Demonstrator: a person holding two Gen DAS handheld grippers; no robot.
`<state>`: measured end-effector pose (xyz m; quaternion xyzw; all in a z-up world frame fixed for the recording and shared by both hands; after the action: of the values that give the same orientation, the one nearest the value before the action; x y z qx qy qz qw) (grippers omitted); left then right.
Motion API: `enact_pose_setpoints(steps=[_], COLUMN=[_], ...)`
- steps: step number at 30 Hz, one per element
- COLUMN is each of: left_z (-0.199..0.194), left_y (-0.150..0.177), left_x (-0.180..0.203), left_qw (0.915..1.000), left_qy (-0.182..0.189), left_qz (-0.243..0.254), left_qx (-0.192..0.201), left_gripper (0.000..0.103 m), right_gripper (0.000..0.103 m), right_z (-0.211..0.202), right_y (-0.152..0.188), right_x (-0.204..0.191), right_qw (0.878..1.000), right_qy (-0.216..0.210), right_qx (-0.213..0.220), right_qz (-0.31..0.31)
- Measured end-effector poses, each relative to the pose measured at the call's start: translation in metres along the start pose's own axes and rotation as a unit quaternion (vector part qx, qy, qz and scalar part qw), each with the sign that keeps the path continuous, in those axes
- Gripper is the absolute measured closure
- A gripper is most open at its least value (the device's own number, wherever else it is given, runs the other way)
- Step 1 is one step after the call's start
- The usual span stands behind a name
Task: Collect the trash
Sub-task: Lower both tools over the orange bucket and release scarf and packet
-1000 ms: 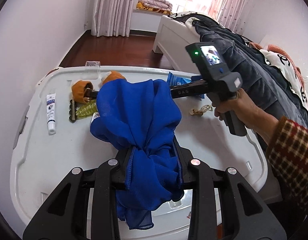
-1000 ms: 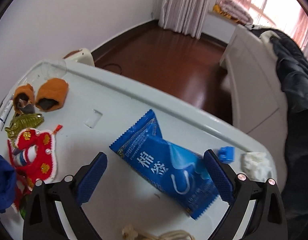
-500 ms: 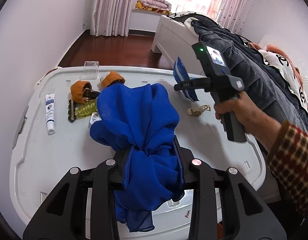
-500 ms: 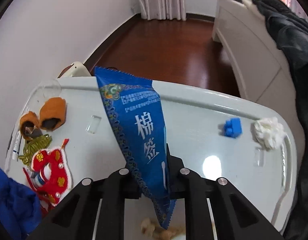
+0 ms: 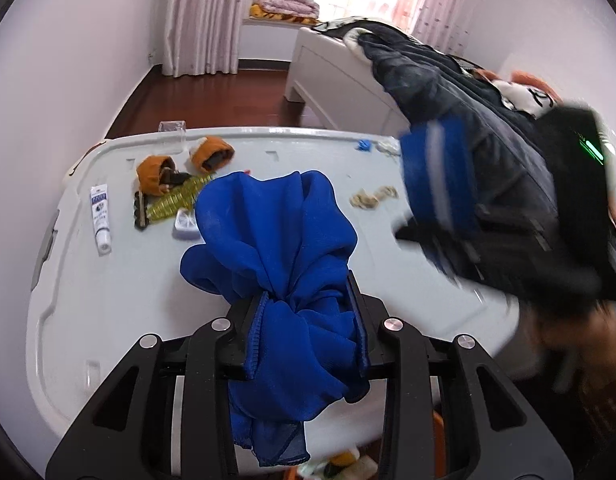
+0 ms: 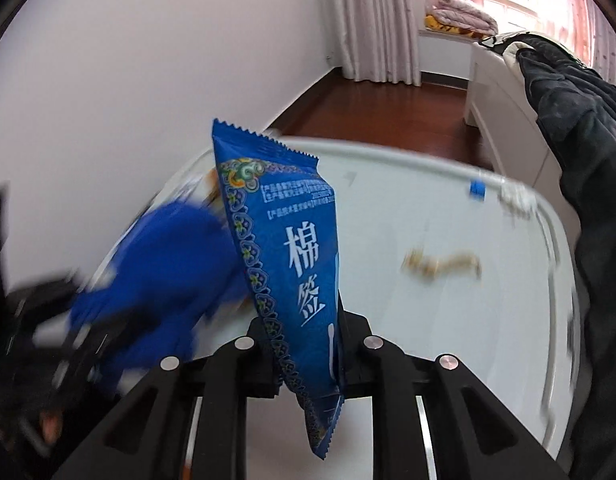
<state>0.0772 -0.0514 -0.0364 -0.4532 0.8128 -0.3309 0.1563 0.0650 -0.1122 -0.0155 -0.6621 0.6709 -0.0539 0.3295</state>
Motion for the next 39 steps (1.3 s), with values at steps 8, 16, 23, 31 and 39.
enact_pose_setpoints(steps=[8,16,23,31,39], left_z=[-0.032,-0.022,-0.012,-0.03,-0.052], left_y=[0.109,0.171,0.196,0.174,0.129], left_x=[0.056,0.096,0.121,0.08,0.036], left_qw=[0.9971,0.9872,0.9794,0.984,0.9805], left_qy=[0.013,0.013,0.043,-0.05,-0.144], left_qz=[-0.001,0.04,0.076,0.069,0.057], left_qx=[-0.075,-0.154,-0.182,-0.157,-0.121], left_gripper=[0.07,0.07,0.07,0.053,0.044], right_gripper=[0.082,0.077,0.037,0.026,0.017], right_z=[-0.021,0.0,0.02,-0.006,-0.029], right_y=[0.162,0.236,0.25,0.21,0.163], right_x=[0.01,0.03,0.033,0.041,0.036], right_qw=[0.992,0.978,0.971,0.989,0.995], right_qy=[-0.007,0.015,0.032,0.082,0.073], right_qx=[-0.1,-0.175,-0.209,-0.1,-0.035], right_qz=[0.07,0.115,0.109,0.067,0.056])
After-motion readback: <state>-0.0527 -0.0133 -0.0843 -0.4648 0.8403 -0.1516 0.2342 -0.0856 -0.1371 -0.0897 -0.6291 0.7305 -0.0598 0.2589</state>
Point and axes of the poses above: each gripper's, at about its wrist camera, not at the fingertips, and z roughly the way its jaws point, x to its right, y to its underside, the point moved 8 cm from there along z, roughly the way its jaws point, and after that the axes turned 14 degrees about z, right-handed, at the moved point
